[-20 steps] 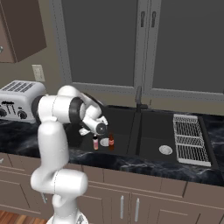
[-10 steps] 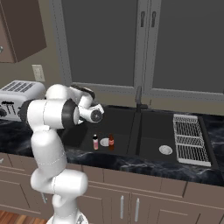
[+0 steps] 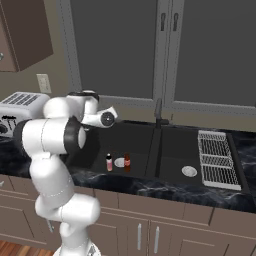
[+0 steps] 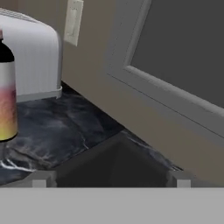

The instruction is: Place the large bottle from the dining counter next to the other large bottle outside the sink, and place the small bottle from the dining counter next to the other small bottle inside the sink.

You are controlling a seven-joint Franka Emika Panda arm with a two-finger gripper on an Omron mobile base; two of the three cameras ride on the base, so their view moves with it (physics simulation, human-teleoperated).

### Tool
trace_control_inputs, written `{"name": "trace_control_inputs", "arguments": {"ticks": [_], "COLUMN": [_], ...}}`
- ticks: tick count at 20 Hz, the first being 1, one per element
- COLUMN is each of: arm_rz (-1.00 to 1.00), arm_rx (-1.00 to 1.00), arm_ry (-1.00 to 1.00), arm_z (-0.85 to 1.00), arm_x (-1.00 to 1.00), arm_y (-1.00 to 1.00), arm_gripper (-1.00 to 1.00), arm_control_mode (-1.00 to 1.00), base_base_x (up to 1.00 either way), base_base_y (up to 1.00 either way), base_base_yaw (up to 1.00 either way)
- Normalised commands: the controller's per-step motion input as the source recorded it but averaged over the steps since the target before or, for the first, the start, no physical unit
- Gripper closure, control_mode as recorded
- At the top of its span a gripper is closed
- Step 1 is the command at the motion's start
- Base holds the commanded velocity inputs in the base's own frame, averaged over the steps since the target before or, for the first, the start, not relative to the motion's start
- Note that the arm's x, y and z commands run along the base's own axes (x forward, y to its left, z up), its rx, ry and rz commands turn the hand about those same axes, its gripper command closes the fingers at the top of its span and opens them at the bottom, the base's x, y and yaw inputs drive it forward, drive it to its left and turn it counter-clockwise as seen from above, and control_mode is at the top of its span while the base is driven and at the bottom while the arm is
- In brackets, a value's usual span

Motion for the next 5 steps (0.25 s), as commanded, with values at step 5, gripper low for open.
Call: {"name": "trace_control_inputs", "arguments": {"ticks": [5], "arm_rz": [0.00], "arm_rx": [0.00], "arm_ry": [0.00], "arm_z": [0.47], "arm_x": [-0.06], "arm_y": [-0.01], "arm_gripper": [-1.00], "arm_control_mode": [-1.00], "base_base_x": [0.00], "base_base_y": [0.00], "base_base_yaw": [0.00]}}
